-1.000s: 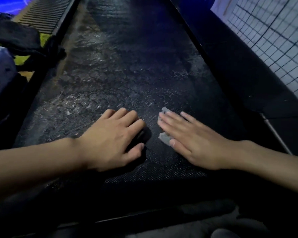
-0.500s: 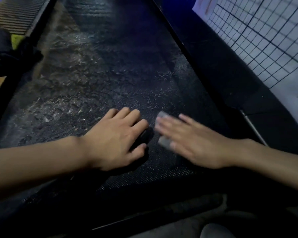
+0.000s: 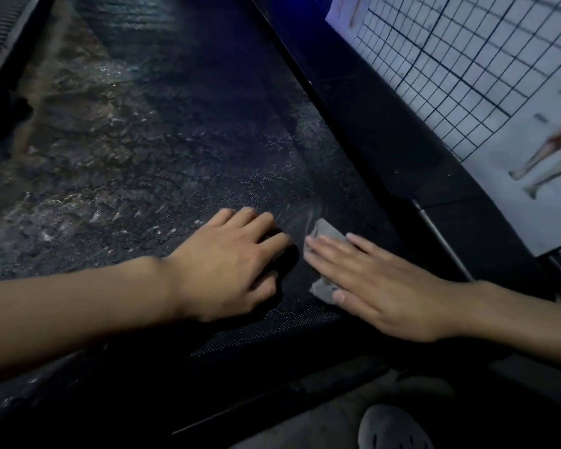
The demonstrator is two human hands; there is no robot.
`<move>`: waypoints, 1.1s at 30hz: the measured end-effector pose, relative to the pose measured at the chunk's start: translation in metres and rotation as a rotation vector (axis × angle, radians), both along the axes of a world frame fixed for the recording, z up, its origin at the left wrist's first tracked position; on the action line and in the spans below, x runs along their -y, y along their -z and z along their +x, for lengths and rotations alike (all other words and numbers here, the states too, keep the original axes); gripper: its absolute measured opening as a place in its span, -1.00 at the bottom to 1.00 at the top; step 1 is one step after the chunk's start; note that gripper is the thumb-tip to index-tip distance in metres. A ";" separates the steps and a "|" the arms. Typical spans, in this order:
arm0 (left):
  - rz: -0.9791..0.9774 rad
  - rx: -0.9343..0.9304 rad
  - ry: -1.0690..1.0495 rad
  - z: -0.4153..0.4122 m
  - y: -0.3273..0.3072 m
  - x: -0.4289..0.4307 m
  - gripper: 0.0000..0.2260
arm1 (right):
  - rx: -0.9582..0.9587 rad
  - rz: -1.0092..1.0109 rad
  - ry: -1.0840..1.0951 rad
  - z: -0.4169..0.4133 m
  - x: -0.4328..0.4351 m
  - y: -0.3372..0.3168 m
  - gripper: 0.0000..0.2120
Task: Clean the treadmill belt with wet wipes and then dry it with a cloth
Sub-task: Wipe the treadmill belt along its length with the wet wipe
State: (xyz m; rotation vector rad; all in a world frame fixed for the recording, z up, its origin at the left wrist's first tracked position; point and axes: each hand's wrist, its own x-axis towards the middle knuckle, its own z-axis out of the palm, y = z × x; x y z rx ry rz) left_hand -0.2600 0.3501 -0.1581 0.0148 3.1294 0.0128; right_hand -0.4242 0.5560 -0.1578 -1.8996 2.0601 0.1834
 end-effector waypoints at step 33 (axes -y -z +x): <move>0.056 -0.061 0.115 0.018 0.009 -0.011 -0.58 | -0.167 -0.402 0.246 0.060 -0.015 0.036 -0.43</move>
